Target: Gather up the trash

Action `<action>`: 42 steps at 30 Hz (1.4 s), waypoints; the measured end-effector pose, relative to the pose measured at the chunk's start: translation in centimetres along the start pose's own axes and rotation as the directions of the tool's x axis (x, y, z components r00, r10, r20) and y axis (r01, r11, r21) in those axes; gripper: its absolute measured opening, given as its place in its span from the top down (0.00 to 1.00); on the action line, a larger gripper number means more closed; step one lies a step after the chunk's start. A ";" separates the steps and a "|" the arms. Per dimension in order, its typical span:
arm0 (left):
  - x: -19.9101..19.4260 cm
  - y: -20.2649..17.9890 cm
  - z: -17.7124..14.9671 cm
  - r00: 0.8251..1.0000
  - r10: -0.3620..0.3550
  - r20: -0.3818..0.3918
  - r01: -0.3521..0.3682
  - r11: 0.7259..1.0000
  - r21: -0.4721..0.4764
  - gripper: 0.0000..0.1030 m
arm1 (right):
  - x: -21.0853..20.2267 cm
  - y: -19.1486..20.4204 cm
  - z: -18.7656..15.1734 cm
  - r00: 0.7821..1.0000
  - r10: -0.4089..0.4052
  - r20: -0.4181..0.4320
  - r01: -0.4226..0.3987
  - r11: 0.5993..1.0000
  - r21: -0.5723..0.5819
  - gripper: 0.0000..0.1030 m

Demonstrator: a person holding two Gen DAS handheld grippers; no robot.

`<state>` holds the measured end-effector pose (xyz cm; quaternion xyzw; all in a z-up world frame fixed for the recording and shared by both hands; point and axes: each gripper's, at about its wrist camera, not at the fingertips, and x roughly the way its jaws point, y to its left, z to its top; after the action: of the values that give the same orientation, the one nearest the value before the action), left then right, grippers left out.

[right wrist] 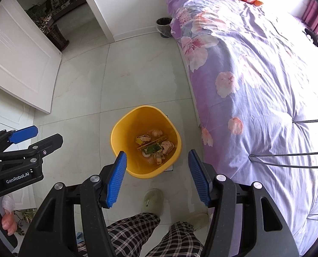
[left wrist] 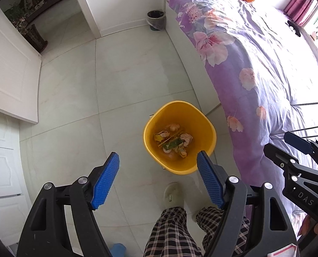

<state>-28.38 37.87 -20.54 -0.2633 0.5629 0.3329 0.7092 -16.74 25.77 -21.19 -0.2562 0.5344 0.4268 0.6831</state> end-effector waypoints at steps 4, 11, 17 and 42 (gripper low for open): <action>-0.2 -0.1 0.2 1.000 0.001 0.007 -0.001 1.000 0.001 0.27 | -0.1 0.1 0.0 1.000 0.000 0.000 0.000 1.000 -0.003 0.41; -0.3 -0.1 0.3 1.000 0.002 0.009 -0.002 1.000 0.000 0.27 | -0.3 0.1 0.2 1.000 -0.001 0.004 0.001 1.000 -0.009 0.41; -0.3 0.1 0.3 1.000 0.004 0.006 -0.004 1.000 -0.009 0.26 | -0.4 0.4 0.3 1.000 0.003 0.004 -0.003 1.000 -0.016 0.41; -0.5 0.7 0.3 1.000 0.005 0.007 -0.005 1.000 -0.018 0.26 | -0.9 0.8 0.3 1.000 0.014 0.012 -0.013 0.999 -0.032 0.40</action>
<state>-28.77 38.46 -19.95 -0.2671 0.5581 0.3408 0.7079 -17.35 26.13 -20.18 -0.2608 0.5253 0.4413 0.6792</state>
